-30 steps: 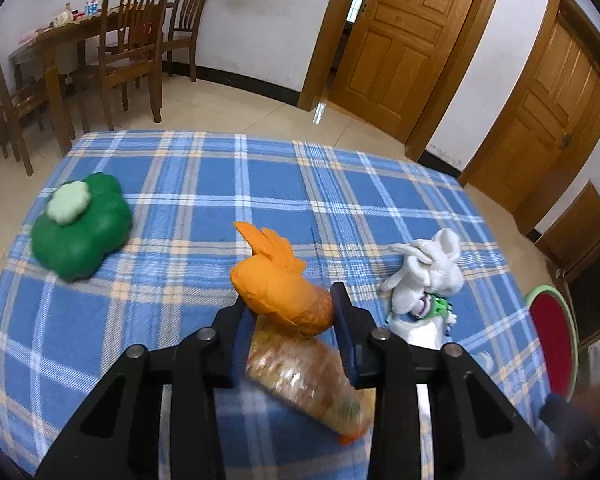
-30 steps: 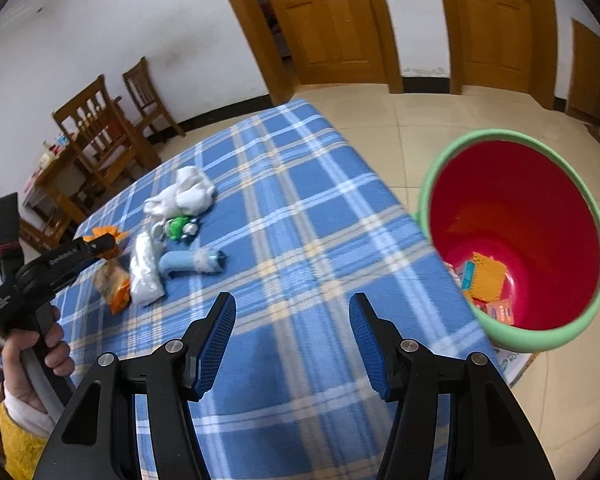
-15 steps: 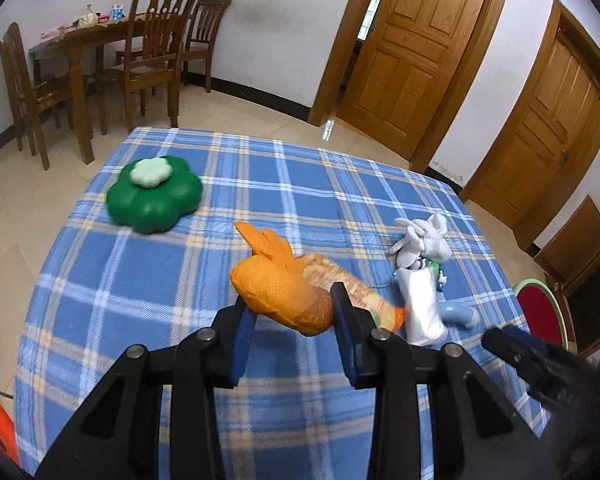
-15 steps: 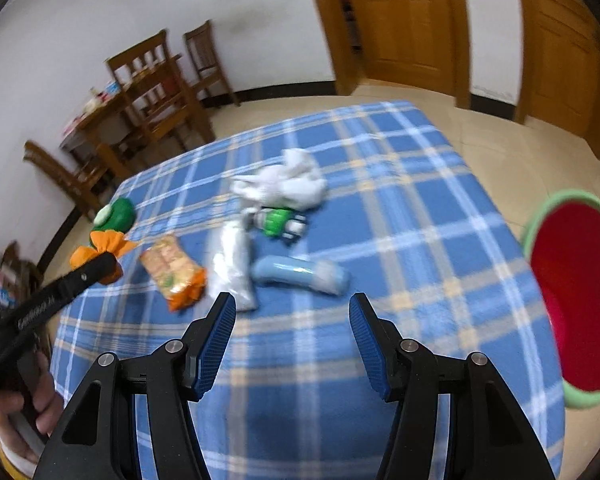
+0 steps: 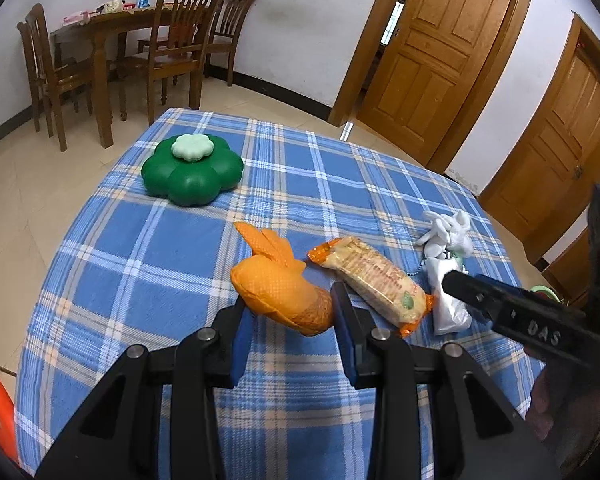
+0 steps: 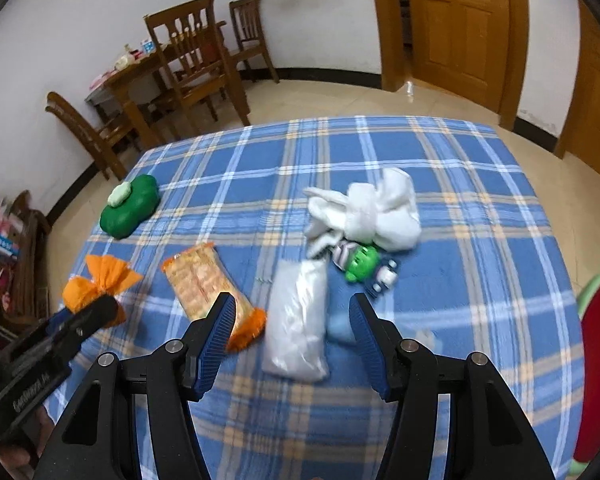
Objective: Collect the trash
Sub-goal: 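Grasp the white plastic bag with the right tool, then carry both items over the red bucket and open both tools to drop them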
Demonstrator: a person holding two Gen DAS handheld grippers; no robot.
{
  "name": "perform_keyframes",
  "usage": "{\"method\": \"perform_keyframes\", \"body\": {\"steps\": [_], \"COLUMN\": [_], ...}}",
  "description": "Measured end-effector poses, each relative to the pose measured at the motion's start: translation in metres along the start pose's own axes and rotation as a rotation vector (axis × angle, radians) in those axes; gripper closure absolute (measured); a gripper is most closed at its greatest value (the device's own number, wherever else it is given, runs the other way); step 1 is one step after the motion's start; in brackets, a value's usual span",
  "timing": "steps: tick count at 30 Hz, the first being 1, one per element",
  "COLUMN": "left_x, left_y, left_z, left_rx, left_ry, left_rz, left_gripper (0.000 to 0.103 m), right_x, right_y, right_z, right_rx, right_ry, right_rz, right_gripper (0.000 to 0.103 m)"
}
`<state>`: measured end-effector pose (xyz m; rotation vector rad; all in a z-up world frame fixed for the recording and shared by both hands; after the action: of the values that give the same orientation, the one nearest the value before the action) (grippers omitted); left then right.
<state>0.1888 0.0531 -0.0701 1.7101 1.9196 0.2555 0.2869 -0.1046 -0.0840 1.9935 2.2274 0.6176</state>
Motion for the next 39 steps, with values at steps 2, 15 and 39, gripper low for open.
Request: {"method": "perform_keyframes", "body": {"steps": [2,15,39], "left_x": [-0.001,-0.013,-0.071], "left_y": [-0.001,-0.008,-0.032], "left_z": [0.000,0.002,-0.043], "left_rx": [0.000,0.012,-0.008], "left_ry": [-0.003,-0.017,-0.113], "left_rz": [0.003,0.021,0.109], "left_gripper": [0.066,0.066,0.066], "right_x": [0.002,-0.001,-0.035], "right_y": [0.004,-0.006,-0.069], "right_z": [0.007,0.020,-0.100], "right_rx": [0.015,0.037,-0.175], "right_ry": [-0.013,0.026,0.152], "right_rz": [-0.018,-0.033,0.161], "right_gripper": [0.043,0.071,0.071]}}
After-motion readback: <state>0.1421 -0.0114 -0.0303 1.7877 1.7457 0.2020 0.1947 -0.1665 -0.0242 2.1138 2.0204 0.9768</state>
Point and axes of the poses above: each gripper's, at about its wrist camera, not at the fingertips, and z roughly the way its jaws point, x to its left, y to its top, the point moved 9 cm from there along z, roughly the way its jaws point, and after that the axes turned 12 degrees about x, right-handed, at the moved point
